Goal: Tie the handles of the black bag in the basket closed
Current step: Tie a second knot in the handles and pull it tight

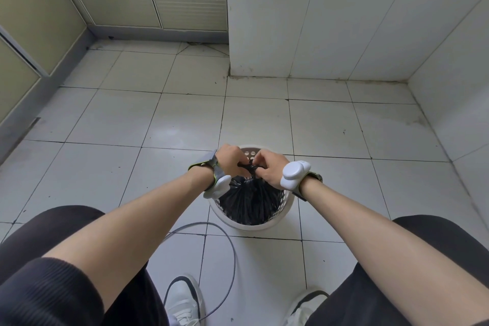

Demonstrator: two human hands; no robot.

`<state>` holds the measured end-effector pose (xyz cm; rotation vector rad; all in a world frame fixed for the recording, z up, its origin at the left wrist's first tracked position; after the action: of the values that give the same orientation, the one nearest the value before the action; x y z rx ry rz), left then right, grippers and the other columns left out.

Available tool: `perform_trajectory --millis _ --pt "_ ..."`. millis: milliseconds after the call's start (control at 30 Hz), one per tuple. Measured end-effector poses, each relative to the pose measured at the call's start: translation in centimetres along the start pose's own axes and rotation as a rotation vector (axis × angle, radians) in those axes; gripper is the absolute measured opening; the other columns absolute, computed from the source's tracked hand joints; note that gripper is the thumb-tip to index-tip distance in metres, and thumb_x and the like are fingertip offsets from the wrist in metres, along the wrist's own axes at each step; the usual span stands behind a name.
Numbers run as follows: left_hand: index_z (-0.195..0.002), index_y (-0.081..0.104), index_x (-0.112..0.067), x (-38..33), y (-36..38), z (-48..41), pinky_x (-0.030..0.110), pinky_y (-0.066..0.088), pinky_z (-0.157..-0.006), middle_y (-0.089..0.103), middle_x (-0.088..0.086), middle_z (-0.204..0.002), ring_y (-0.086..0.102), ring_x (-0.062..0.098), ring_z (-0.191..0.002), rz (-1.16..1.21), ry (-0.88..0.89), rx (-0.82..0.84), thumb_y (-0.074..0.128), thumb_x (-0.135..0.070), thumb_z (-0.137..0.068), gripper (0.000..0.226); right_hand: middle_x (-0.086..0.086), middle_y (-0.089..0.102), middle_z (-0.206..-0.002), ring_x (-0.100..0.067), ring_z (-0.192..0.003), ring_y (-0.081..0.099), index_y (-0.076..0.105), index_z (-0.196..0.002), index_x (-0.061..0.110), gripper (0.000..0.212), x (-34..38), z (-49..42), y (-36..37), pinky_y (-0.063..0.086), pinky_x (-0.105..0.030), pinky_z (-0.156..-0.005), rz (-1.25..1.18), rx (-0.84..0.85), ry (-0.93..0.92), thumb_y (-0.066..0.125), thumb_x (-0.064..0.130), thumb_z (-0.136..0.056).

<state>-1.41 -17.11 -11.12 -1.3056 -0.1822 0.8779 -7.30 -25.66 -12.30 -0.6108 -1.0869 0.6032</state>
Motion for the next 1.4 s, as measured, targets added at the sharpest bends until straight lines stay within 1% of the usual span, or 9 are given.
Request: perform_trajectory --millis 133,267,367,467,733,933,1067,1167,1400 --pt "-0.062 0.055 -0.013 0.8 0.0 0.1 0.031 0.031 -0.059 0.047 0.007 -0.06 0.04 0.024 -0.062 0.066 -0.042 0.006 0.068 -0.026 -0.077 0.024 0.007 0.05 -0.069 -0.022 -0.068 0.045 0.04 -0.077 0.022 0.025 0.9 0.2 -0.8 0.03 -0.026 -0.053 0.026 -0.047 -0.06 0.054 0.001 -0.078" --pt "-0.079 0.064 -0.002 1.3 0.4 0.4 0.03 0.033 -0.064 0.051 0.008 -0.07 0.043 0.025 -0.069 0.147 -0.091 0.039 0.063 -0.019 -0.082 0.017 -0.007 0.072 -0.09 -0.027 -0.085 0.063 0.066 -0.084 0.014 0.023 1.4 0.3 -1.0 0.039 -0.022 -0.066 0.115 -0.058 -0.088 0.051 -0.003 -0.081" --pt "-0.071 0.057 0.0 1.1 0.5 0.7 0.029 0.03 -0.058 0.044 0.007 -0.063 0.04 0.024 -0.07 0.188 -0.104 0.064 0.059 -0.014 -0.086 0.02 -0.007 0.074 -0.105 -0.026 -0.098 0.064 0.074 -0.096 0.013 0.028 1.6 0.2 -0.9 0.041 -0.021 -0.073 0.176 -0.035 -0.082 0.051 0.0 -0.086" --pt "-0.066 0.046 -0.007 1.2 0.5 0.9 0.028 0.026 -0.057 0.034 0.0 -0.056 0.036 0.023 -0.07 0.249 -0.134 0.081 0.053 -0.012 -0.089 0.025 -0.004 0.072 -0.114 -0.024 -0.109 0.062 0.074 -0.104 0.015 0.027 1.8 0.2 -0.8 0.047 -0.027 -0.093 0.214 -0.007 -0.075 0.054 0.009 -0.087" --pt "-0.08 0.053 -0.007 1.9 1.1 1.0 0.023 0.027 -0.05 0.038 -0.001 -0.056 0.04 0.022 -0.061 0.317 -0.234 0.139 0.046 -0.015 -0.094 0.018 -0.005 0.062 -0.119 -0.025 -0.11 0.056 0.071 -0.107 0.013 0.045 1.7 -0.1 0.9 0.047 -0.036 -0.093 0.279 0.106 -0.054 0.07 0.045 -0.075" --pt "-0.076 0.05 -0.004 2.1 1.0 1.0 0.026 0.027 -0.051 0.037 0.001 -0.055 0.039 0.023 -0.07 0.384 -0.249 0.134 0.046 -0.014 -0.094 0.021 -0.021 0.065 -0.112 -0.034 -0.103 0.059 0.066 -0.09 -0.007 0.052 2.0 -0.5 1.4 0.049 -0.041 -0.089 0.302 0.151 -0.04 0.072 0.042 -0.076" --pt "-0.075 0.049 -0.004 2.0 1.0 1.0 0.025 0.027 -0.05 0.037 0.001 -0.055 0.036 0.018 -0.055 0.389 -0.254 0.138 0.045 -0.014 -0.094 0.022 -0.017 0.064 -0.1 -0.029 -0.089 0.058 0.067 -0.088 -0.005 0.044 2.2 -0.9 1.7 0.047 -0.038 -0.082 0.345 0.161 -0.018 0.068 0.039 -0.081" --pt "-0.071 0.05 -0.005 2.0 0.8 1.0 0.026 0.027 -0.05 0.037 0.002 -0.056 0.033 0.014 -0.051 0.406 -0.255 0.131 0.045 -0.012 -0.093 0.024 -0.015 0.064 -0.099 -0.032 -0.096 0.061 0.066 -0.079 0.001 0.029 2.0 -1.3 1.8 0.048 -0.037 -0.082 0.383 0.164 -0.002 0.061 0.029 -0.086" --pt "-0.107 0.067 0.0 2.2 -0.5 1.4 0.029 0.043 -0.075 0.062 0.014 -0.089 0.055 0.028 -0.084 0.407 -0.212 0.072 0.049 0.001 -0.086 0.028 -0.015 0.066 -0.107 -0.034 -0.101 0.06 0.062 -0.078 0.004 0.021 1.3 -1.5 1.9 0.047 -0.035 -0.083 0.379 0.187 0.044 0.05 0.017 -0.09"
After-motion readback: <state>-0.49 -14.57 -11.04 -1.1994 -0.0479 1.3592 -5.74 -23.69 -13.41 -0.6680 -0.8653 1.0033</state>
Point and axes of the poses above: each hand's wrist, its own z-axis away from the middle knuckle, its own y-axis out of the palm, x = y × z, the point moved 8 cm from there along -z, towards the middle knuckle
